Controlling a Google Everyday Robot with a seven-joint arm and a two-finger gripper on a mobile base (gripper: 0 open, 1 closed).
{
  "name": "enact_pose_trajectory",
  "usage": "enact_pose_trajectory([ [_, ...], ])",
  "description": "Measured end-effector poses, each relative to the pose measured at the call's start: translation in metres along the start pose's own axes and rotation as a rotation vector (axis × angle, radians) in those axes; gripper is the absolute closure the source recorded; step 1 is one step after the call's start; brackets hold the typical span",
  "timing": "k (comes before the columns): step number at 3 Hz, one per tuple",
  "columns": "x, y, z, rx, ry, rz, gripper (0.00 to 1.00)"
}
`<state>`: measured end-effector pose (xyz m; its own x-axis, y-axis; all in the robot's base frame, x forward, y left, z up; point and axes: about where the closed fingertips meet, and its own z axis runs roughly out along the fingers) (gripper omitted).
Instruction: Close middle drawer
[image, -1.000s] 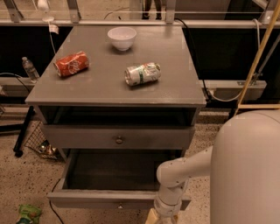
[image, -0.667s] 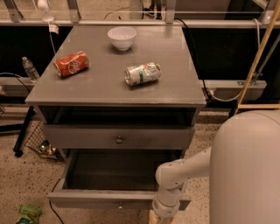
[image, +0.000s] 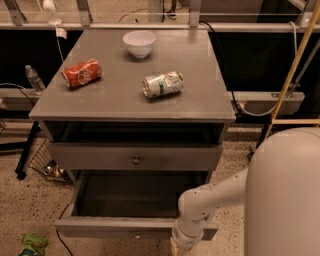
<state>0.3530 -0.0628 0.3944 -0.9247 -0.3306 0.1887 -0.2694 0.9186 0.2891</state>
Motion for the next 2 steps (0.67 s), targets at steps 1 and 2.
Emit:
enact_pose_trajectory([
  [1,-0.012,0.006,0.005,-0.025,-0.057,-0.014,1.0],
  [2,-0.024,0.011,0.006,-0.048,-0.13,-0.029,1.0],
])
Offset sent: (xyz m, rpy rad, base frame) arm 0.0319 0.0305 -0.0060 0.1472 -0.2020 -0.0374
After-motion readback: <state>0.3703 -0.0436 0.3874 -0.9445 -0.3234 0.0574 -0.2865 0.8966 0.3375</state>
